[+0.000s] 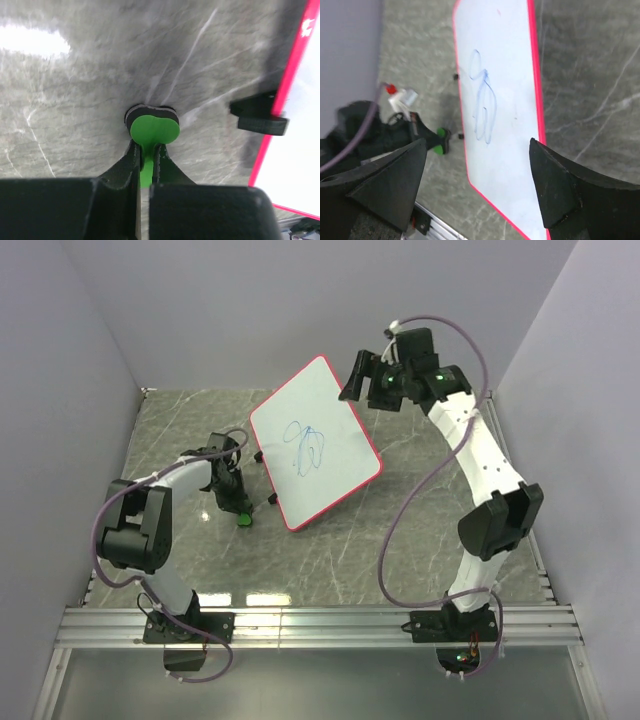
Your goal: Erase the whiteboard
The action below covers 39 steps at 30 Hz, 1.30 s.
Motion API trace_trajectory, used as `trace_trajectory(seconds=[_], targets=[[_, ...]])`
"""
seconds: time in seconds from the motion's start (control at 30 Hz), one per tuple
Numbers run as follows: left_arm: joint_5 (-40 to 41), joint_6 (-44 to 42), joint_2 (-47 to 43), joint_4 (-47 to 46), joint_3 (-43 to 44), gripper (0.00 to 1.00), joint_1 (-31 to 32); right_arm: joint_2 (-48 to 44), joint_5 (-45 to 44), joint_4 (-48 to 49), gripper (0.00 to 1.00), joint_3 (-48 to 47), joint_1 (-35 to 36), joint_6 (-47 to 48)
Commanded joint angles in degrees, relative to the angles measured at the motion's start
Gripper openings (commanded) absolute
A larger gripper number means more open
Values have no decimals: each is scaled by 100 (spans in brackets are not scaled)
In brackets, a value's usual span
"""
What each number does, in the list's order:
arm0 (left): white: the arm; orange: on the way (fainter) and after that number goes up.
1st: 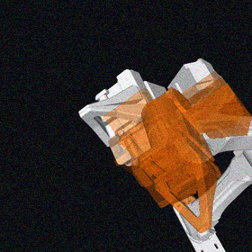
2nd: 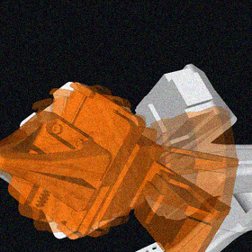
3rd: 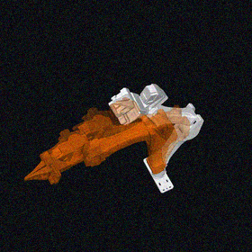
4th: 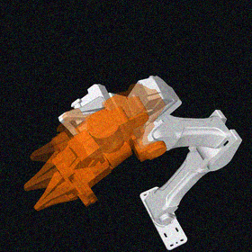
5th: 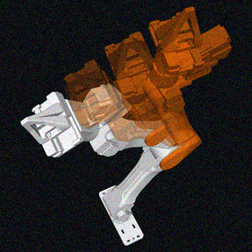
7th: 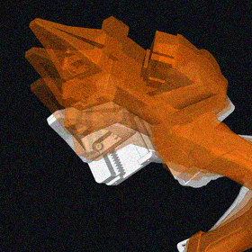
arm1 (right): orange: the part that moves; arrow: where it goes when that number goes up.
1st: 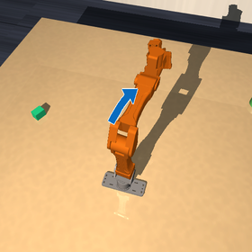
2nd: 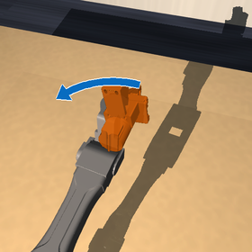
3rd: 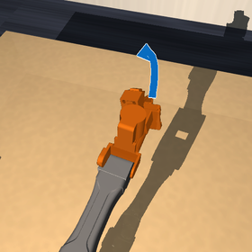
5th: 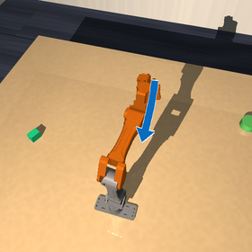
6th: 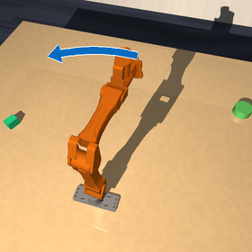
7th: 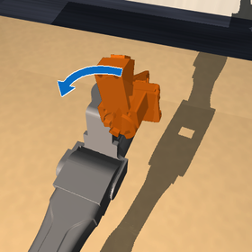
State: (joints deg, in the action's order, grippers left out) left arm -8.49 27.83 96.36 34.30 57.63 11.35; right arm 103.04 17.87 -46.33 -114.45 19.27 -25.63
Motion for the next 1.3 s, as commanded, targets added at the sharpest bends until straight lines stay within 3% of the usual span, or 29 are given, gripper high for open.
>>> trace_trajectory(seconds=[0.0, 0.33, 0.7, 0.93, 1.13, 1.27], targets=[[-170, -120, 15, 190, 415, 0, 25, 356, -336, -395, 89, -51, 24, 137], [-407, 29, -372, 402, 1005, 0, 25, 340, -846, -729, 89, 362, 156, 462], [-460, 187, 761, -108, 838, 0, 385, -320, -1101, -878, 90, 503, 156, 401], [-627, 187, 1411, -82, 1391, 0, 999, -724, -1696, -975, 91, 784, 139, 304], [-698, 134, 1816, 94, 1866, 0, 1483, -1190, -2191, -1089, 95, 1328, 25, 76], [-829, 99, 2044, 199, 2147, 0, 1694, -1619, -1807, -835, 96, 2292, -255, -214]])
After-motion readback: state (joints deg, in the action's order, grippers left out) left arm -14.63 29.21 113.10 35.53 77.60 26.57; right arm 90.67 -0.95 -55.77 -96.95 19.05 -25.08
